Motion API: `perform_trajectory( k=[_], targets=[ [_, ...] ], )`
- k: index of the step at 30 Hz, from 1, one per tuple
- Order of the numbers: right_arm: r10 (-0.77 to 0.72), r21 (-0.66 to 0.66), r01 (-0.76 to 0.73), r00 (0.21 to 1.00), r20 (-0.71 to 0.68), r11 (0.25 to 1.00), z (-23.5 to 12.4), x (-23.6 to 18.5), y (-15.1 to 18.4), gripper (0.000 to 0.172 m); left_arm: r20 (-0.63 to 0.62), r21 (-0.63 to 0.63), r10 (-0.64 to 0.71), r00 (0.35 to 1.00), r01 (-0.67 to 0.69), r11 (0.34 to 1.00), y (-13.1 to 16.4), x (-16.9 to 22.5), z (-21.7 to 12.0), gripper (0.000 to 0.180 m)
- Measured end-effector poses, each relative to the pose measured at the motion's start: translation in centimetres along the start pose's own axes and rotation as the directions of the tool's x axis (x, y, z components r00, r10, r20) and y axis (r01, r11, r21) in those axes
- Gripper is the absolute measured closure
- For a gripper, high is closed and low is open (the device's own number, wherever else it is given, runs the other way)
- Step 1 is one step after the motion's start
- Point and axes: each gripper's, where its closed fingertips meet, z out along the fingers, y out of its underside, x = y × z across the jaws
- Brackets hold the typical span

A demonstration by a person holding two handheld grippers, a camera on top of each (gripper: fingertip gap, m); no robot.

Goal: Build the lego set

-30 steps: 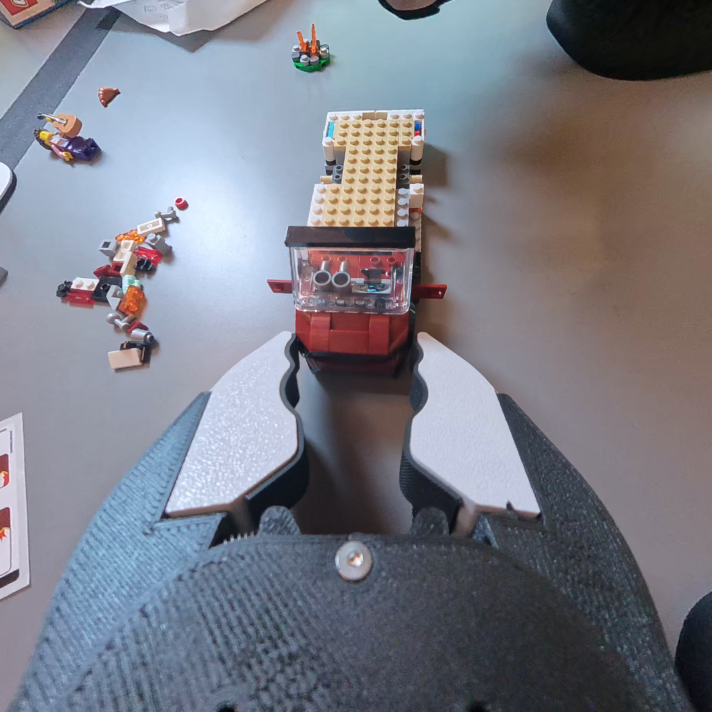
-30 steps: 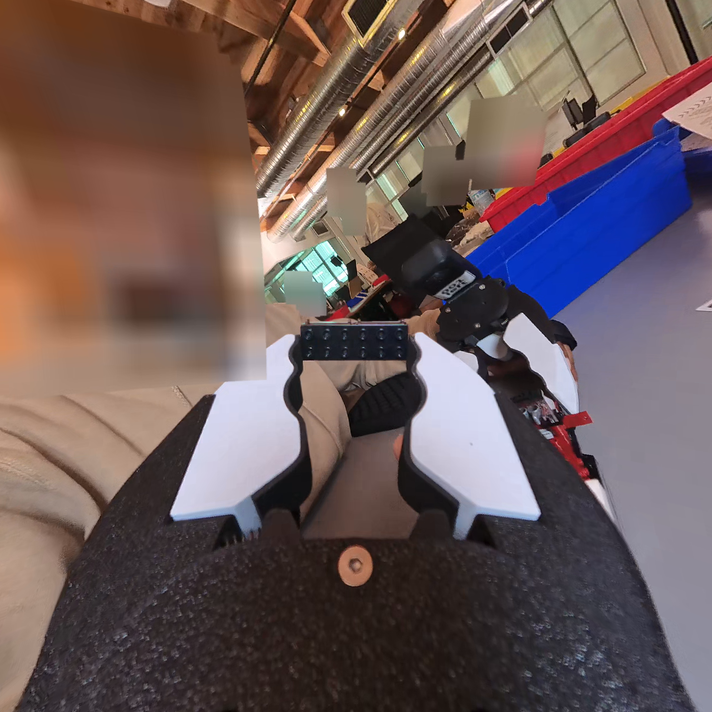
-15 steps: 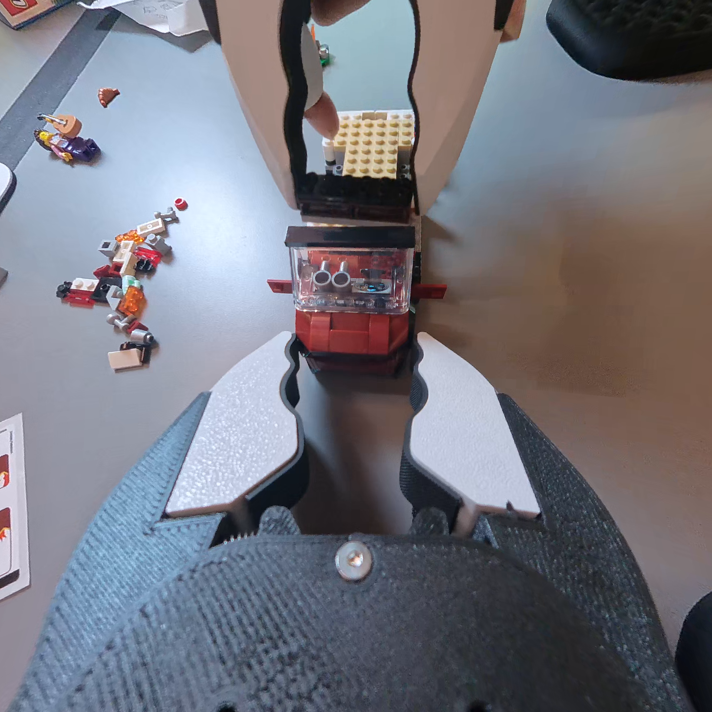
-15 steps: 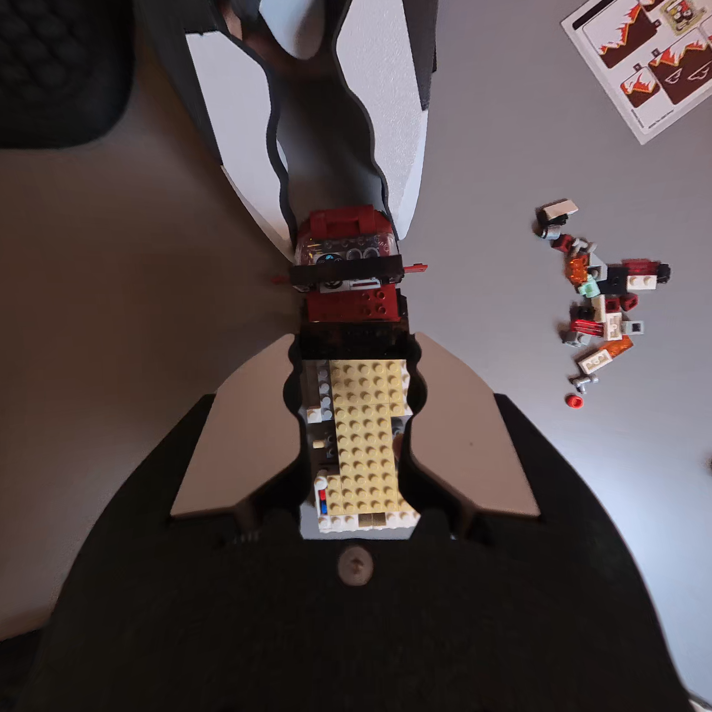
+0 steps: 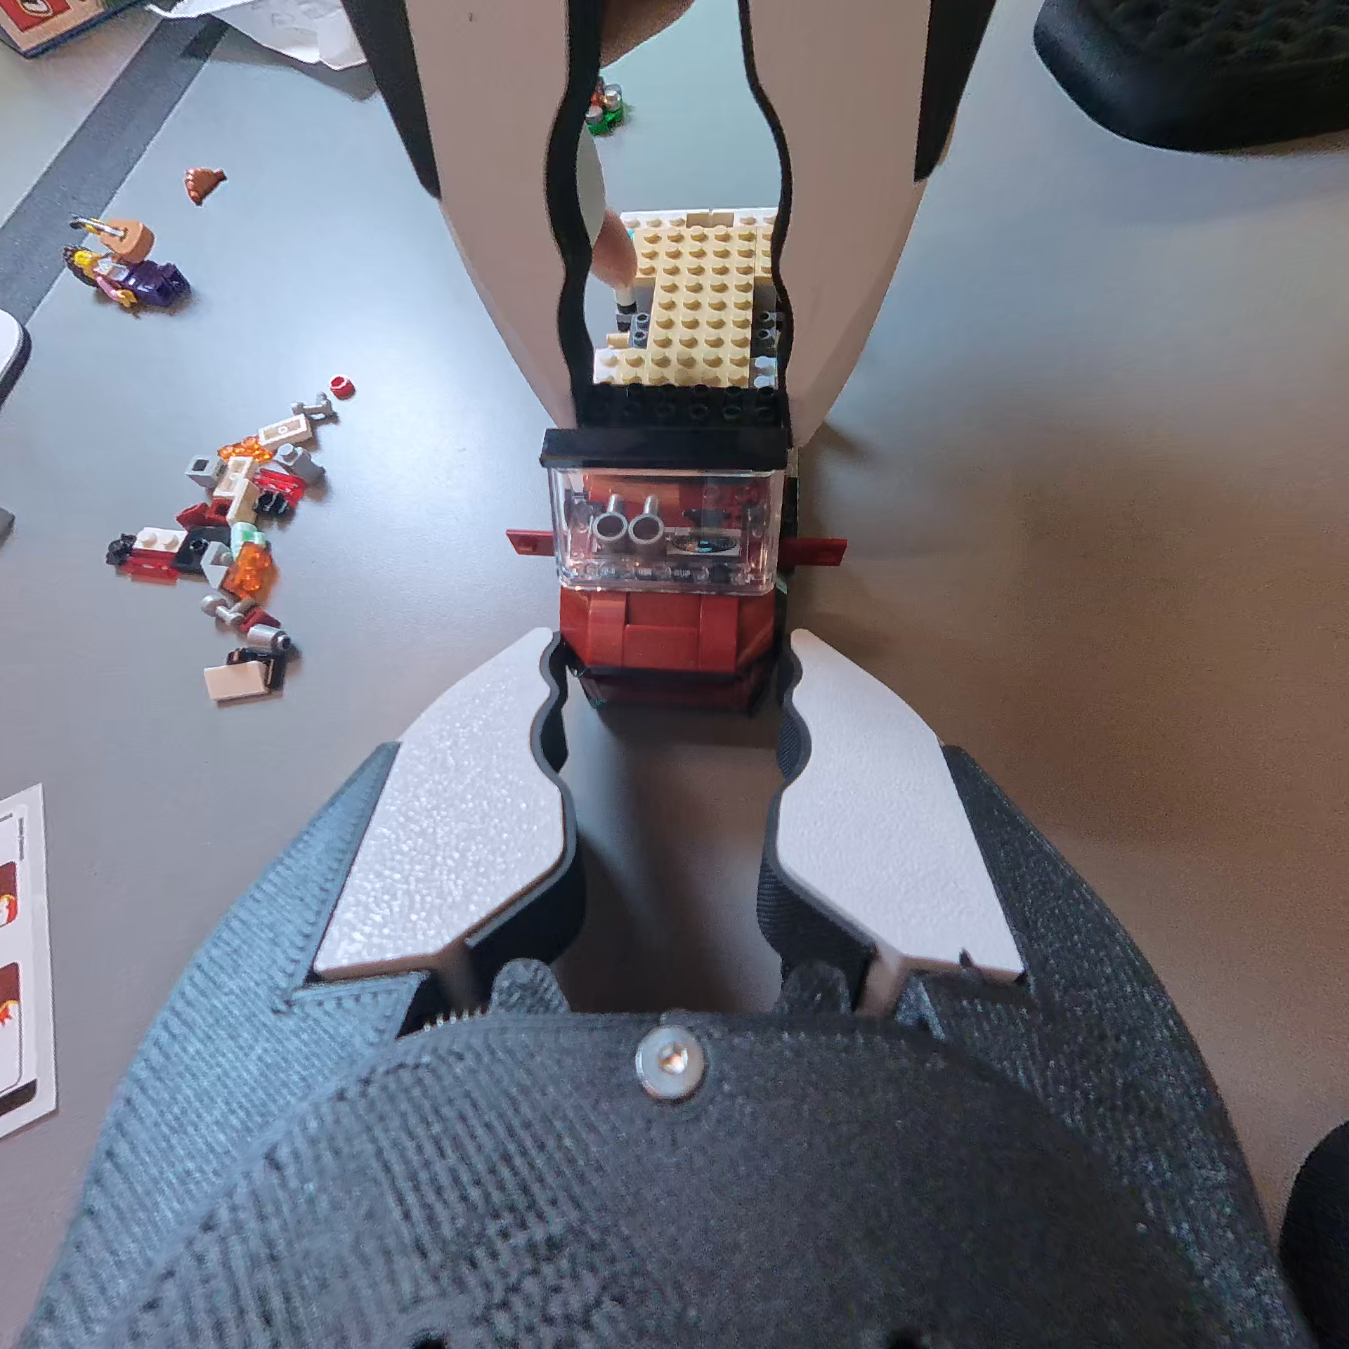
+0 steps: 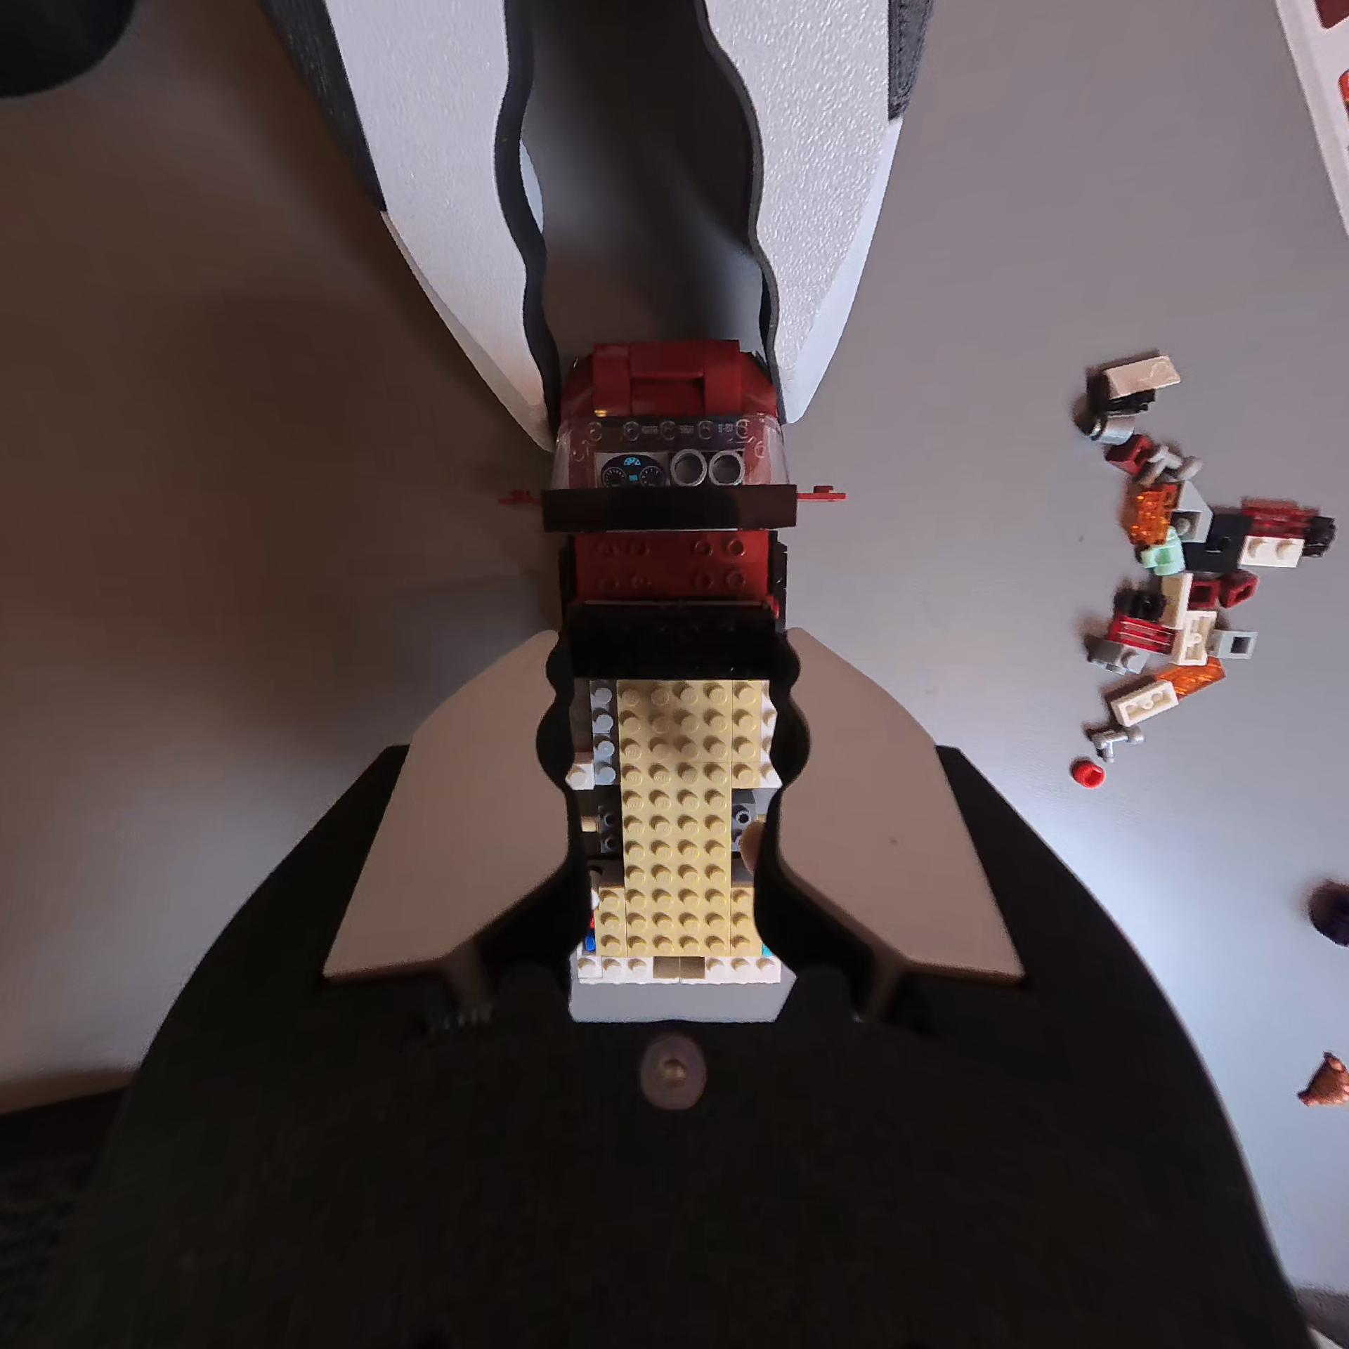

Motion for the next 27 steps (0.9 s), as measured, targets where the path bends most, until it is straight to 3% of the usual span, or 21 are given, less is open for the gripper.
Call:
perform_trajectory(
  k=[27],
  targets=[
    [-0.024, -0.274, 0.036, 0.999, 0.048, 0.961, 0.13, 0.01, 0.33, 0.119, -0.005, -0.001, -0.007, 1.0, 0.007, 1.0, 0.0, -0.01, 0.01, 0.125]
  ],
)
